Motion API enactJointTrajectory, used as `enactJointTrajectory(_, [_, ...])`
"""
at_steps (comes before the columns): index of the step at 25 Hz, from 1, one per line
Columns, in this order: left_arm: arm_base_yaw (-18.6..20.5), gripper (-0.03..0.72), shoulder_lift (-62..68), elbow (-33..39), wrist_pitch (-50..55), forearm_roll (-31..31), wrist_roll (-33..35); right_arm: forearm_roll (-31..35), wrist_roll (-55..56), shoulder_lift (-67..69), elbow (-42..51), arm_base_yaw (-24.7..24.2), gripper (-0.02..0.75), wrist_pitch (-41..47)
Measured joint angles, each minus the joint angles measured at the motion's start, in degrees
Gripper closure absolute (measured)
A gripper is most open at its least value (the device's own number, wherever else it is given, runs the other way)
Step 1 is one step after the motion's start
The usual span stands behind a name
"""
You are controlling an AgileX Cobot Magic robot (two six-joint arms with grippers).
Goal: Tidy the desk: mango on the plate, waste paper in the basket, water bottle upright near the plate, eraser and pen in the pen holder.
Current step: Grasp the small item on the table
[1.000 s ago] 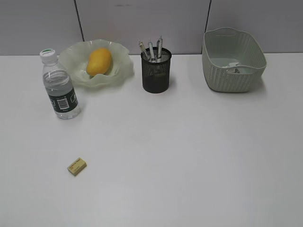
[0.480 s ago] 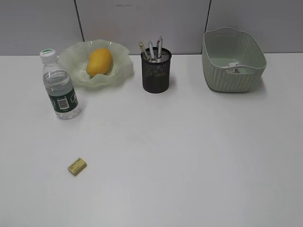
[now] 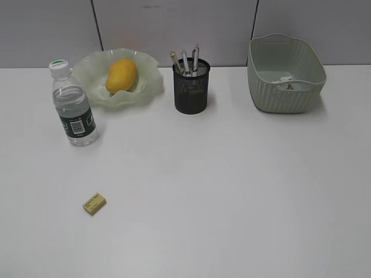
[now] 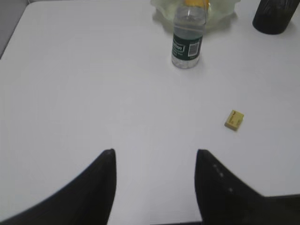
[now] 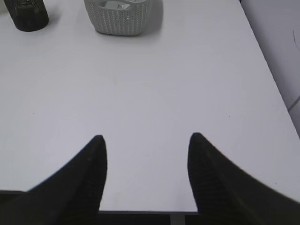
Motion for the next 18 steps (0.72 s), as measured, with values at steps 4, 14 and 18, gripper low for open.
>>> enactJointTrajectory(4, [0.00,0.241,8.24,-3.87,1.87,-0.46,2.52,0.00,0.00,0.00,0.00,0.00,0.295,0.00])
enactJointTrajectory(14, [-2.23,0.228,37.44,-14.33,6.62,-6.01,3.73,0.00,0.00,0.00,0.00,0.00,0.295,-0.06])
enactJointTrajectory(18, [-3.52,0.228,49.62,-17.49,6.60,-6.53,6.27,0.00,0.00,0.00,0.00,0.00,0.295,-0.06])
